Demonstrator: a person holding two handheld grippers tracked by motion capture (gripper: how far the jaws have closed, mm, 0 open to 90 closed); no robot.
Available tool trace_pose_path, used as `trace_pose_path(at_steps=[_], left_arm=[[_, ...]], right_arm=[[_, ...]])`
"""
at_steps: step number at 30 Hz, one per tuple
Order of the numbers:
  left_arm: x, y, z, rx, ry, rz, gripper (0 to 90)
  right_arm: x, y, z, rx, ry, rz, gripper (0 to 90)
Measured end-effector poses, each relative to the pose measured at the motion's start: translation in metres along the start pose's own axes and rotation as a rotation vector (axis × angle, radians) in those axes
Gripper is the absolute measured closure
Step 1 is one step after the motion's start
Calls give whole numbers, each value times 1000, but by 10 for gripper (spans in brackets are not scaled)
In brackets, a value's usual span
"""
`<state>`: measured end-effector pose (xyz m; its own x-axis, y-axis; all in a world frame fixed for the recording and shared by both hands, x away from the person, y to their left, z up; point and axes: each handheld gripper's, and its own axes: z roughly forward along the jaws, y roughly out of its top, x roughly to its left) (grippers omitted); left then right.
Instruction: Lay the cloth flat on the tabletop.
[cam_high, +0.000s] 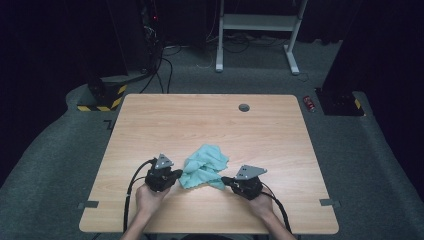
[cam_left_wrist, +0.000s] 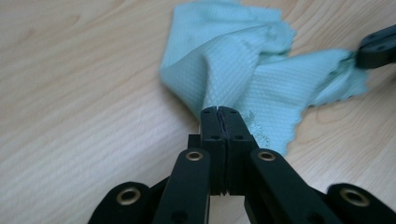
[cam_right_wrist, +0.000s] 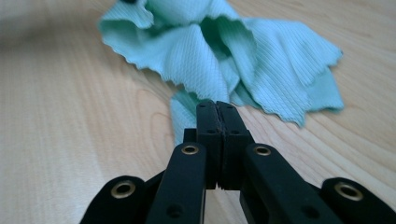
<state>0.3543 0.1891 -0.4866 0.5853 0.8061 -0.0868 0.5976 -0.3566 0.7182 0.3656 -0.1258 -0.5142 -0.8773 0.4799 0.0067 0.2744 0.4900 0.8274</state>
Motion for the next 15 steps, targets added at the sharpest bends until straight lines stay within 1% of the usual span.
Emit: trace_pose_path(at_steps=[1,2,4,5,6,8,9,10,11,12,13,14,15], left_arm=[[2,-4,0,4,4,-11,888],[5,-8,0,13,9,-21,883],[7,-14,0,20,13,-39,874],[9,-15,0,25,17,-33,874],[9,-16,-1,26,18,-40,867],[10,-15,-4,19,23,-41,795],[10,-14,-5,14,26,-38,795],[6,-9,-8,11,39,-14,747],[1,-5,-11,6,45,22,700],[-5,0,-12,-7,40,47,622],[-9,4,-13,-15,33,60,622],[-15,12,-11,-25,23,88,595],[-20,18,-8,-28,12,99,563]], right_arm=[[0,0,0,0,0,0,890],[4,1,-2,4,10,-20,889],[8,0,-1,29,9,-35,888],[8,0,-1,29,9,-35,888],[8,-1,-1,38,12,-34,887],[10,-2,-2,44,27,-14,820],[10,-2,-2,44,27,-14,820],[9,-3,-4,35,34,-9,792],[7,-3,-7,17,40,10,784],[4,-3,-13,-21,28,49,781],[4,-3,-13,-21,28,49,781],[2,-2,-15,-32,20,59,775],[-3,1,-15,-16,-8,91,767]])
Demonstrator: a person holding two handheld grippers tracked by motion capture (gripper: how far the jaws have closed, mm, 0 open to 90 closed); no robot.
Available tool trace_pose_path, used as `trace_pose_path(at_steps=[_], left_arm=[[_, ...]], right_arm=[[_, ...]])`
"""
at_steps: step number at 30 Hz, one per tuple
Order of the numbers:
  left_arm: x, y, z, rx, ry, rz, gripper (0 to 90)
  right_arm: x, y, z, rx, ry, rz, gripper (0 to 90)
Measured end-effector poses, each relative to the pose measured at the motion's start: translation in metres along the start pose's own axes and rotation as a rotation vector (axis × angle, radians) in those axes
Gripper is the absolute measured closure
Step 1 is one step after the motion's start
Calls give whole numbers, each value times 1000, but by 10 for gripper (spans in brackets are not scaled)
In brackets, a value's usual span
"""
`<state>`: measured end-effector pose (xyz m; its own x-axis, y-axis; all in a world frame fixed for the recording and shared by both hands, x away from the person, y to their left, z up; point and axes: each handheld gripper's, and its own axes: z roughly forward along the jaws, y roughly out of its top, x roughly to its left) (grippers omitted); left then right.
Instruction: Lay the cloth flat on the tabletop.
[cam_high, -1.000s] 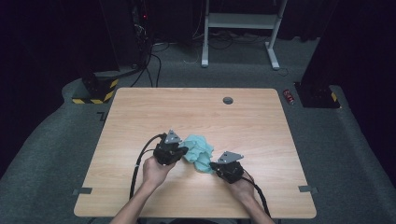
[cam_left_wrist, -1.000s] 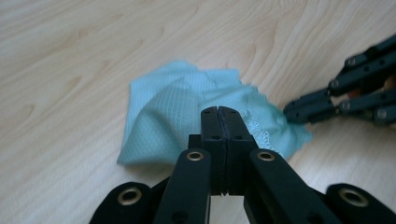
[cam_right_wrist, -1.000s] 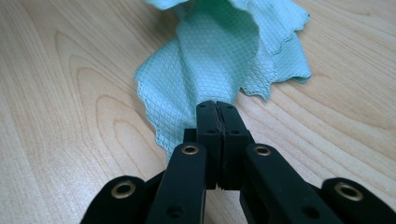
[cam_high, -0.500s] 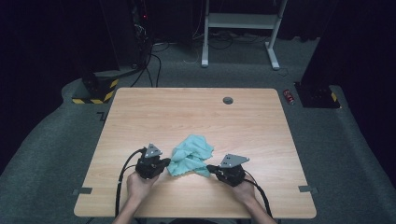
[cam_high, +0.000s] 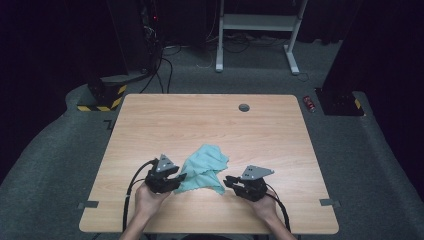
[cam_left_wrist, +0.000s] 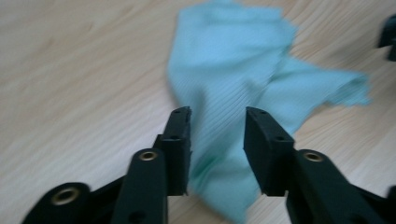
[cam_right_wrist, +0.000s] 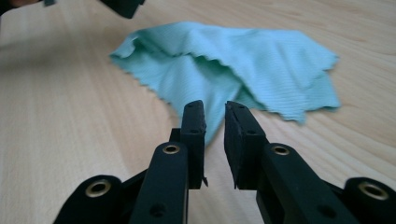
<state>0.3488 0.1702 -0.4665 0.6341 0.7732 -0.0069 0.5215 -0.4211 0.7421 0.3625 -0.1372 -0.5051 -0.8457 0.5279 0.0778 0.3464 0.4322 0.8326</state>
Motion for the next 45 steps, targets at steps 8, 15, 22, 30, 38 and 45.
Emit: trace_pose_path(at_steps=[8,15,22,30,38,45], left_arm=[[-24,35,63,77,-17,98,518],[-32,41,87,124,-27,123,635],[-28,40,90,136,-31,110,730],[-20,42,84,105,-43,71,870],[-7,42,69,46,-33,26,881],[3,39,62,25,-29,-2,882]], right_arm=[[-4,1,23,79,-7,75,694],[4,6,38,99,18,76,671],[11,10,46,134,-5,27,694],[15,11,50,168,-31,-38,871],[17,12,44,152,-66,-70,894],[11,9,35,141,-78,-57,894]])
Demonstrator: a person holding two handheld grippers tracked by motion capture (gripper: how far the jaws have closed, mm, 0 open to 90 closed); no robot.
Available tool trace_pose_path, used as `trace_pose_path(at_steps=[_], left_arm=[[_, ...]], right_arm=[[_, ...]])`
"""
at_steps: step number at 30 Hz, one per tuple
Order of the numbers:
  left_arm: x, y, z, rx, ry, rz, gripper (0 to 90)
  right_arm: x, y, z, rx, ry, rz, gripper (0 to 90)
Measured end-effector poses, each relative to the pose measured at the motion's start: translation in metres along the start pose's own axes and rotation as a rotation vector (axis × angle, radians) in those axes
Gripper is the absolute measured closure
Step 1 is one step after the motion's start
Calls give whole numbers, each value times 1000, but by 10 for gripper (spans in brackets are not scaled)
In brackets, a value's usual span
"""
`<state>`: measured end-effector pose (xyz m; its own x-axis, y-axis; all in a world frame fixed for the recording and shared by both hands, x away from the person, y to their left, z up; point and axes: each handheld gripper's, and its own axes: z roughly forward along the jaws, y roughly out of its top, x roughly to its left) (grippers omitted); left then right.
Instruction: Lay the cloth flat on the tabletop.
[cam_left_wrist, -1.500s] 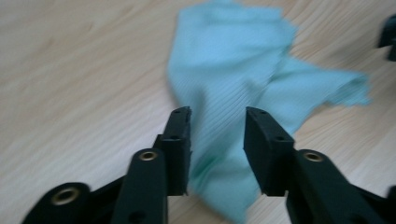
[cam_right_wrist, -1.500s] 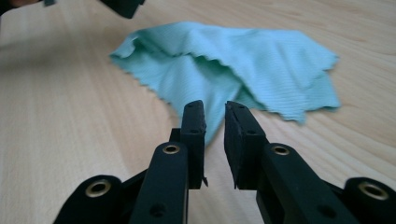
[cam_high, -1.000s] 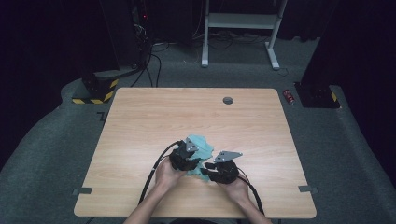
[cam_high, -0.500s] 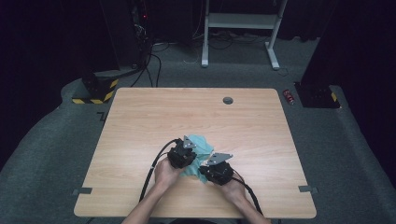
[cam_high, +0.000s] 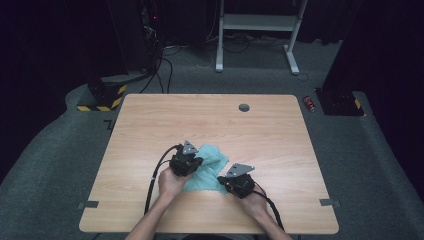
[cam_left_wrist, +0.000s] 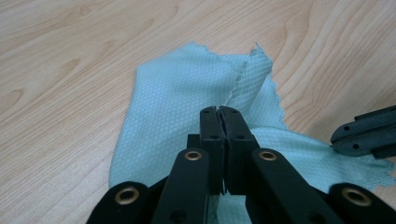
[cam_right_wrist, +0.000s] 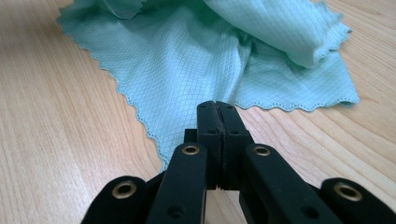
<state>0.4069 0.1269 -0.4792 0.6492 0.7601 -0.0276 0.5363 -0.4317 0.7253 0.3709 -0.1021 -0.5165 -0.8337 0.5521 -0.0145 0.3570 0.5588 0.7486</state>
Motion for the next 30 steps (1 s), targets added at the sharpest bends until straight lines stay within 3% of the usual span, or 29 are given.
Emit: trace_pose_path(at_steps=[11,14,30], left_arm=[[10,-3,-6,-10,14,-33,881],[13,-6,-7,-9,4,-62,881],[38,-22,-10,-14,71,-136,881]], right_arm=[[-6,-6,-9,-2,-17,6,894],[-8,-9,-12,-3,-14,12,893],[-13,-20,-23,5,-60,27,893]])
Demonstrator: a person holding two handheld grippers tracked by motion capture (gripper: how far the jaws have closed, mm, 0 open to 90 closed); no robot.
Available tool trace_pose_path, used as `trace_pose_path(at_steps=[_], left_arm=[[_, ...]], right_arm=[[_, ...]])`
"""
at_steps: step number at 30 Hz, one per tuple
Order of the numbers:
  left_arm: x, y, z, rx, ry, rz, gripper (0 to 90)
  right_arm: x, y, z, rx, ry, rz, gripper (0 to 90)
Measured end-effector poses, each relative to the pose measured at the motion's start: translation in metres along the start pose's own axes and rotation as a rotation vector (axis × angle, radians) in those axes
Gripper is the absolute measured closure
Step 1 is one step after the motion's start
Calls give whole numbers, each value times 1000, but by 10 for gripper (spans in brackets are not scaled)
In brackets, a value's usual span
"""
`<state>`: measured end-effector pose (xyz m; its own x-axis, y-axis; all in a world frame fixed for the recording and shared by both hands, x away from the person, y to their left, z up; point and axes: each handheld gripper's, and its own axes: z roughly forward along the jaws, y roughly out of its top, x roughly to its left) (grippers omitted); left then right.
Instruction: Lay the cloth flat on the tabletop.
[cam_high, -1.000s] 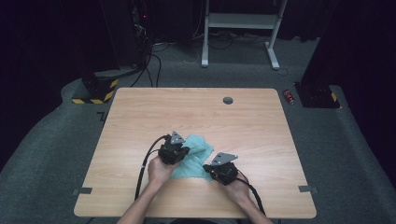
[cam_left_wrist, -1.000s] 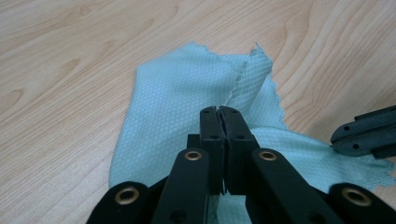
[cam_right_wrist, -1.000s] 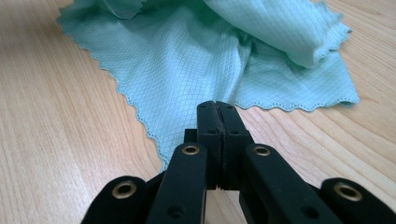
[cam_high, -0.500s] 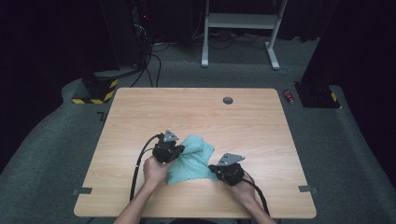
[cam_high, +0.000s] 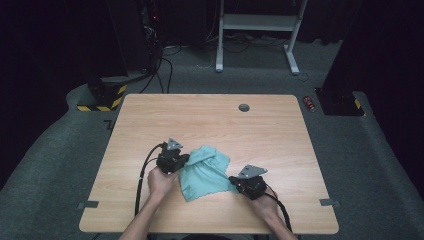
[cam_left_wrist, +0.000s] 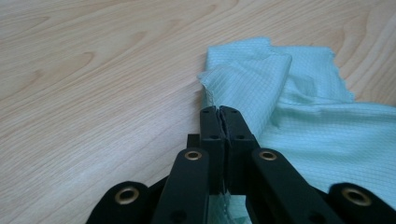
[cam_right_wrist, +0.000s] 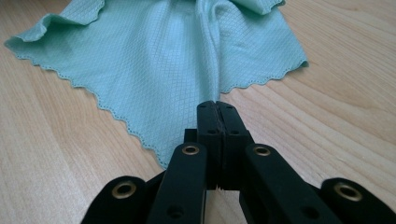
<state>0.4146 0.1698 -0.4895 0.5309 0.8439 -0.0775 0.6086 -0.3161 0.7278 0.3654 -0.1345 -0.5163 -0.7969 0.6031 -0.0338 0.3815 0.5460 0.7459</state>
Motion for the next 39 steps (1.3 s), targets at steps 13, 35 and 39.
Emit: trace_pose_path(at_steps=[13,35,39], left_arm=[[24,-9,4,-7,101,-42,881],[7,-26,-1,-54,109,-64,465],[2,-34,0,-54,123,-60,421]], right_arm=[[-1,-9,-8,14,-32,-3,894],[-22,14,-1,-10,-56,97,557],[-29,22,9,-10,-62,114,574]])
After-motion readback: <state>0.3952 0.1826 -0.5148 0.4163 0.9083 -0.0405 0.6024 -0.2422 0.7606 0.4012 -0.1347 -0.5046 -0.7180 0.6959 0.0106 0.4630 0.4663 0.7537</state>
